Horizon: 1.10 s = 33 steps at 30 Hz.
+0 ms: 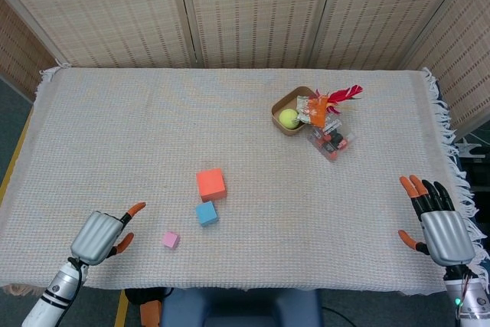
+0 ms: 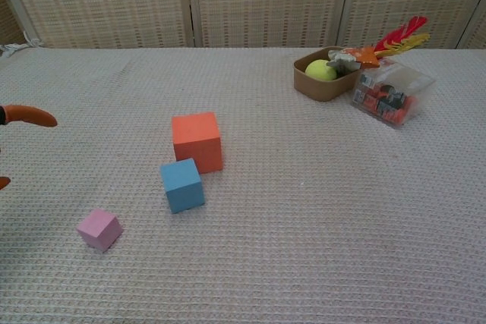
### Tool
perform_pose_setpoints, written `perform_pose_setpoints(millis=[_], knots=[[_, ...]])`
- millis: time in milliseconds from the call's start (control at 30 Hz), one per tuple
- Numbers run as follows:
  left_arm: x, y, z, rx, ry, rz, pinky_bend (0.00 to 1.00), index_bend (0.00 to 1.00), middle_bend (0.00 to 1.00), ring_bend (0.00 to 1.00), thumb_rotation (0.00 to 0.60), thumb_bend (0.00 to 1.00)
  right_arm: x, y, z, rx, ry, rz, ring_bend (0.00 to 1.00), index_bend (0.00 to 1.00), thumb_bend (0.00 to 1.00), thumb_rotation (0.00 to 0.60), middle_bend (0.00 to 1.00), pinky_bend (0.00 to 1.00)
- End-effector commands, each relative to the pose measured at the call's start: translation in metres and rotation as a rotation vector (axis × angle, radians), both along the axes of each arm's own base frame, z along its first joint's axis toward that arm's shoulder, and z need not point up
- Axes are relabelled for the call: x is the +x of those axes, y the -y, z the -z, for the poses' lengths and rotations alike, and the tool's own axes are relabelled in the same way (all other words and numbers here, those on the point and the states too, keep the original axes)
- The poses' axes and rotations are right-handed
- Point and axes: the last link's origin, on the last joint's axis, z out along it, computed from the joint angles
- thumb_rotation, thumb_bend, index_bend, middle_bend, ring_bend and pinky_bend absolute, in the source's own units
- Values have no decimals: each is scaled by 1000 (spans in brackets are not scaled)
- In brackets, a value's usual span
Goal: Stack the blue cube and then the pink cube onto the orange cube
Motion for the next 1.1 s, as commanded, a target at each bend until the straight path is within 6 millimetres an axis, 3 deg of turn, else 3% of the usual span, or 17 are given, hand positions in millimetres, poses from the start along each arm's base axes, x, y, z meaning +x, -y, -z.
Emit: perform_pose_setpoints(millis=[33, 100, 400, 1100], knots=[[6, -4, 5, -23, 4, 24, 1000, 206, 987, 984, 600, 373, -1, 0, 0, 2, -2, 4, 0, 0, 119, 600, 0, 0], [17, -14, 16, -69, -36, 112, 1000, 204, 1000, 1000, 600, 375, -2, 1, 1, 11, -3, 16, 0, 0, 118, 600, 0, 0], [29, -49, 36, -118, -117, 286, 1000, 198, 1000, 1000, 600, 348, -2, 1, 2, 2, -10, 23, 0, 0, 118, 600, 0, 0], [57, -77, 81, -202, -202, 356, 1000, 137, 1000, 1000, 600, 335, -4, 2, -4, -21, -9, 40, 0, 0, 119, 600, 0, 0]])
